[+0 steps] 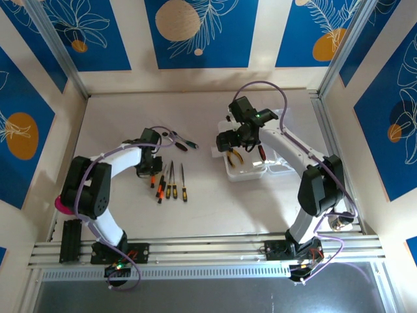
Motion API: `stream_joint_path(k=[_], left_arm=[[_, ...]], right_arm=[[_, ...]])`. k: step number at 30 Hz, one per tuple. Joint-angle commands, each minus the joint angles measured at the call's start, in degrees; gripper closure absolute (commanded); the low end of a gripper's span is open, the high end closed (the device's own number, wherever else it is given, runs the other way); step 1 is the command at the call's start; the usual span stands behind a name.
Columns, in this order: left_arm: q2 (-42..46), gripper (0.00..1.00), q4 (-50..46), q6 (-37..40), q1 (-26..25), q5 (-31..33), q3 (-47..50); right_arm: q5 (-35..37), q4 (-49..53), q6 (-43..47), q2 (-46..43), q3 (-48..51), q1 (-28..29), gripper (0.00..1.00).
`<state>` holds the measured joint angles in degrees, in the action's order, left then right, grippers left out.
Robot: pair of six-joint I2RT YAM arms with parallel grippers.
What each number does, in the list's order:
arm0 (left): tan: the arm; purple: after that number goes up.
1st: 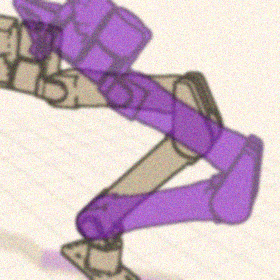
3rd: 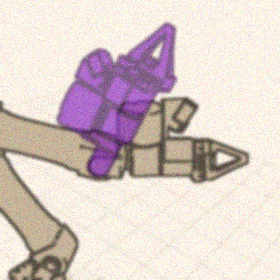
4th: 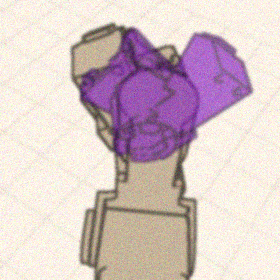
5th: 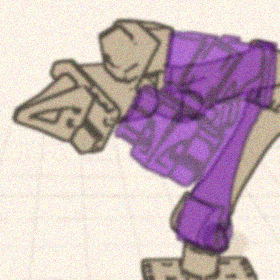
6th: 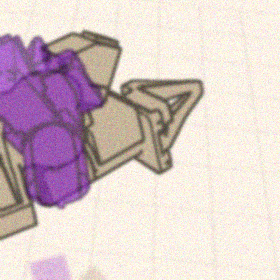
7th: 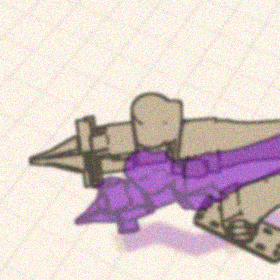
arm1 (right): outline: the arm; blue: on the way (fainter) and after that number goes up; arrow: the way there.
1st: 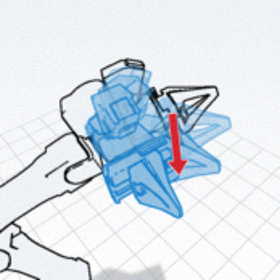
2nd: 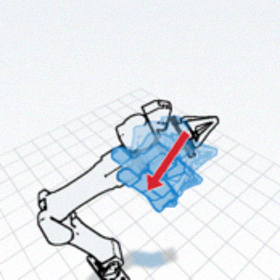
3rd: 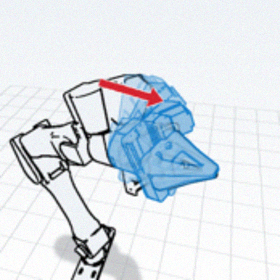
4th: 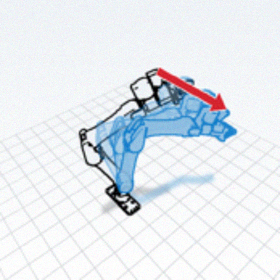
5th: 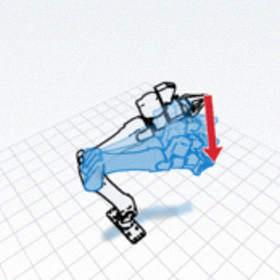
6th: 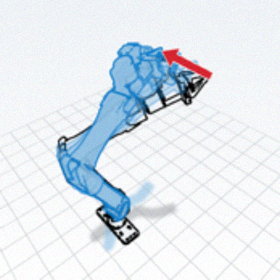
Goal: Pack the tool kit
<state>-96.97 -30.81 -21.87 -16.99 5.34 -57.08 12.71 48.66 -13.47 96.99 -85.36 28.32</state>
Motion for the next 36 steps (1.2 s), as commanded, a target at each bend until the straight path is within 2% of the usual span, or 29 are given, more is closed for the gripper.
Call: stream_joint_path(k=[1,6,12,16,26,31,36], left_arm=[[5.59,1.00,-1.33,1.44,0.36,-3.95,-3.94],[11.74,1.00,0.31,-0.15,0.18,-14.15,-8.20],[14.77,1.00,8.51,-6.26,-1.24,-26.91,-10.73],[14.49,1.00,15.91,-10.19,-3.95,-32.38,-10.77],[11.02,1.00,25.74,-14.67,-10.45,-36.16,-12.16],[10.75,1.00,27.85,-15.78,-11.38,-36.80,-12.35],[11.01,1.00,28.18,-15.86,-11.37,-36.88,-12.72]], right_arm=[[-7.26,-3.62,1.71,-4.62,2.26,-0.28,0.01],[-16.25,-11.42,2.44,-8.74,6.30,0.93,0.01],[-24.84,-21.96,-0.69,-11.14,9.97,3.00,0.00],[-28.48,-29.74,-3.12,-11.52,12.25,4.87,0.12],[-29.46,-34.60,-5.79,-8.06,12.19,6.47,0.36],[-28.65,-34.68,-6.20,-7.25,12.28,6.58,0.45],[-27.45,-34.52,-5.91,-7.15,12.78,6.58,0.50]])
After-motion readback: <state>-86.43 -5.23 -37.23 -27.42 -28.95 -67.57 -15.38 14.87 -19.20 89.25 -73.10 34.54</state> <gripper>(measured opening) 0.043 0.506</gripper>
